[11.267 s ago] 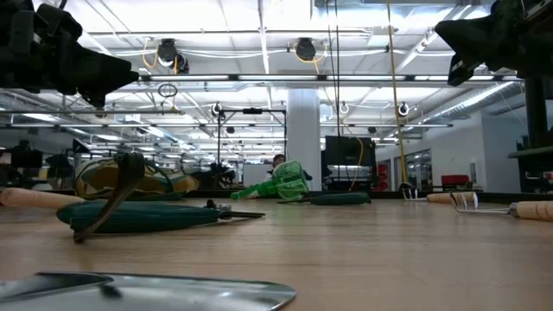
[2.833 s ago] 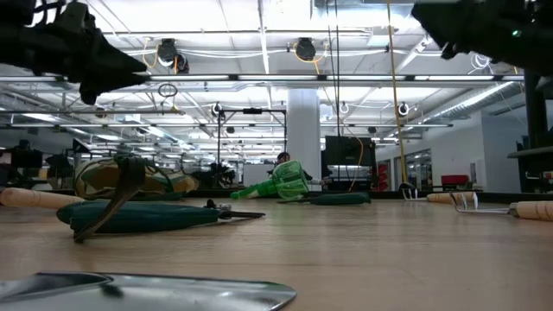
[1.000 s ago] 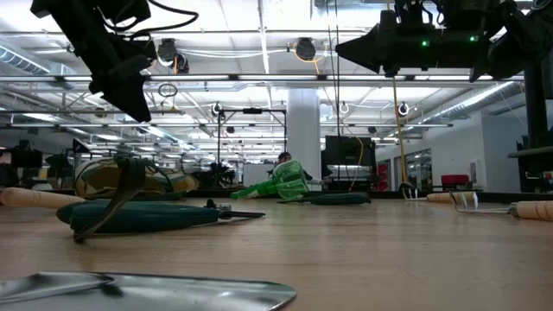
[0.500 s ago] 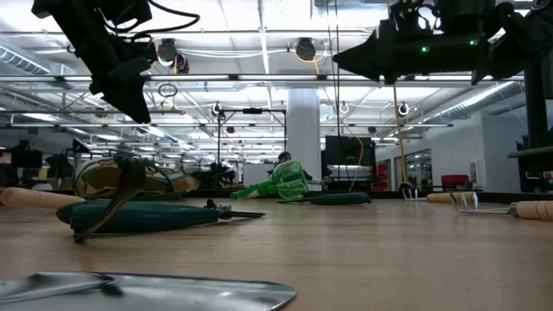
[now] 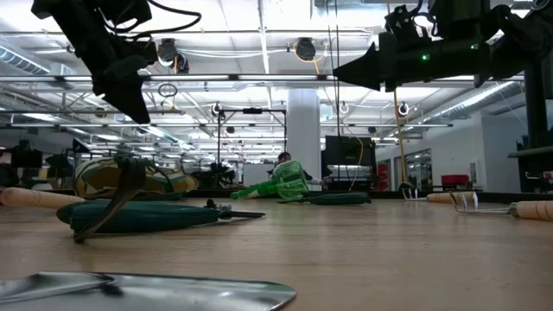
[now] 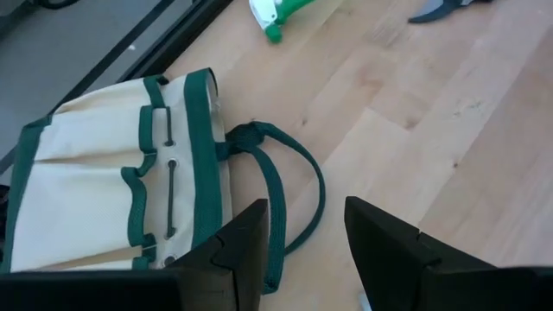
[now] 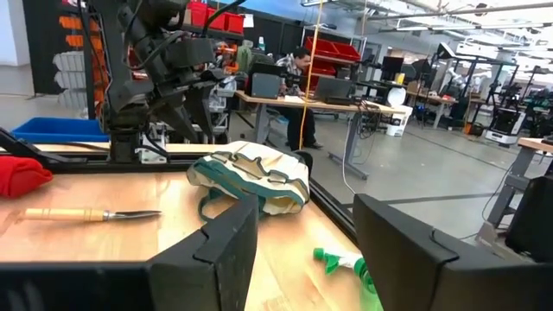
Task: Pick & Place Garden tools in Gardening bag
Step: Move the brown gardening bag to the center of the table
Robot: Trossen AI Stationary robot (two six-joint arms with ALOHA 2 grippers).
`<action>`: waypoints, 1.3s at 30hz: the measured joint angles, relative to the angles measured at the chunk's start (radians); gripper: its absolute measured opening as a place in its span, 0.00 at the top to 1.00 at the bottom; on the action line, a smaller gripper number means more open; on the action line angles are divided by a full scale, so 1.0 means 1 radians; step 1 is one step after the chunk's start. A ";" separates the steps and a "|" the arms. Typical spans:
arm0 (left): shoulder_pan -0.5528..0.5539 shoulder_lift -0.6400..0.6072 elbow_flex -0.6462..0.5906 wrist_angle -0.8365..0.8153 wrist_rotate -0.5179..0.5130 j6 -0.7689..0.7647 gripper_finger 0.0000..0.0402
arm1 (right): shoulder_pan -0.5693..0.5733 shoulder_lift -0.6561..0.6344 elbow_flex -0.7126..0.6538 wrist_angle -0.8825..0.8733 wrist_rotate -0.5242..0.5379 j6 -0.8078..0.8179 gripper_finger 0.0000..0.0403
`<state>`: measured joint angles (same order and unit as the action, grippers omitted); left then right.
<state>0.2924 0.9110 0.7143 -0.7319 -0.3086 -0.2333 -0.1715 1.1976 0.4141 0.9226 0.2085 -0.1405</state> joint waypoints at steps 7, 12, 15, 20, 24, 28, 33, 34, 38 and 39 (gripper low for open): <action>0.000 0.076 0.000 -0.001 0.001 0.035 0.59 | 0.000 0.000 0.000 0.000 0.000 -0.002 0.55; 0.000 0.170 -0.001 -0.007 -0.069 0.106 0.52 | 0.000 0.000 0.000 0.000 0.000 -0.002 0.55; 0.009 0.211 -0.001 -0.007 -0.132 0.127 0.46 | 0.000 0.000 0.000 0.000 0.000 -0.007 0.55; 0.055 0.263 -0.001 -0.006 -0.146 0.091 0.41 | 0.000 0.000 0.000 -0.001 0.000 -0.028 0.55; 0.095 0.294 -0.001 -0.003 -0.147 0.090 0.41 | 0.000 0.000 0.000 -0.001 0.000 -0.029 0.55; 0.114 0.306 -0.001 -0.004 -0.148 0.106 0.45 | 0.000 0.000 0.000 -0.001 0.000 -0.029 0.55; 0.108 0.266 -0.001 -0.005 -0.209 0.131 0.49 | 0.000 0.000 0.000 -0.001 0.000 -0.029 0.55; 0.106 0.253 -0.001 -0.007 -0.226 0.126 0.50 | 0.000 0.000 0.000 -0.001 0.000 -0.029 0.55; 0.105 0.195 -0.001 -0.051 -0.210 0.120 0.52 | 0.000 0.000 0.000 -0.001 0.000 -0.029 0.55; 0.106 0.182 -0.001 -0.068 -0.189 0.109 0.52 | 0.000 0.000 0.000 -0.001 0.000 -0.029 0.55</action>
<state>0.3981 1.0932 0.7136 -0.7998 -0.4977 -0.1241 -0.1715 1.1976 0.4141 0.9218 0.2085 -0.1692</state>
